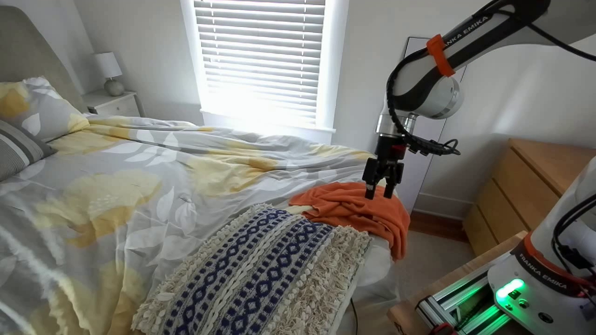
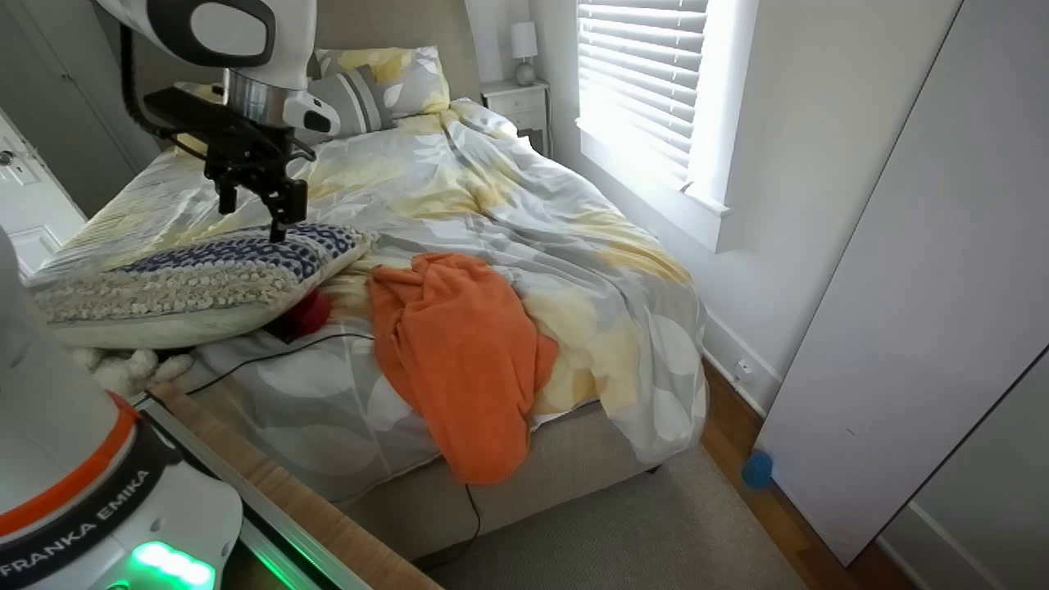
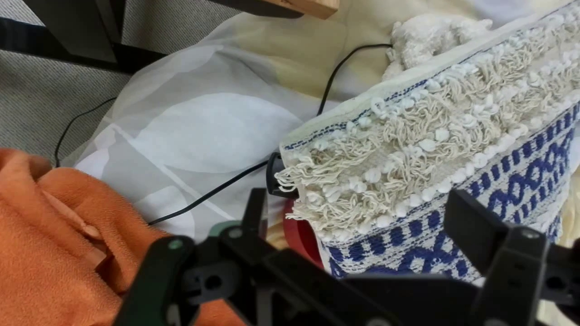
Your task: Pull the pillow to the right
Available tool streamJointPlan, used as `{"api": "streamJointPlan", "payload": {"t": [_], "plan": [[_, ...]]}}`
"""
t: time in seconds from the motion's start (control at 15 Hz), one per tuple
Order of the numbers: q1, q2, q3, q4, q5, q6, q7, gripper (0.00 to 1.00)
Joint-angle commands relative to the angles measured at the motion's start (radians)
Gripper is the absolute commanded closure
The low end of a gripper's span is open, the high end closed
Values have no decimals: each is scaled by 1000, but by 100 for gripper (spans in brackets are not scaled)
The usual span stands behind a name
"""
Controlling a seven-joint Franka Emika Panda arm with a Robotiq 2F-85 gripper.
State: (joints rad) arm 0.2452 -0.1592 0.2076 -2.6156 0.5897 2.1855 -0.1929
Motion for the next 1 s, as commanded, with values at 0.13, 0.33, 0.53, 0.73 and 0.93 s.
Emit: {"api": "streamJointPlan", "payload": {"t": [0.13, 0.33, 0.53, 0.73, 0.93], "plan": [[2, 30, -12, -13, 41, 104, -37, 0], [0, 61, -28, -46, 146, 229, -97, 0], [-10, 109, -40, -75, 232, 289, -161, 0], [-31, 161, -50, -91, 302, 279, -206, 0], [-53, 212, -50, -95, 387, 235, -263, 0]]}}
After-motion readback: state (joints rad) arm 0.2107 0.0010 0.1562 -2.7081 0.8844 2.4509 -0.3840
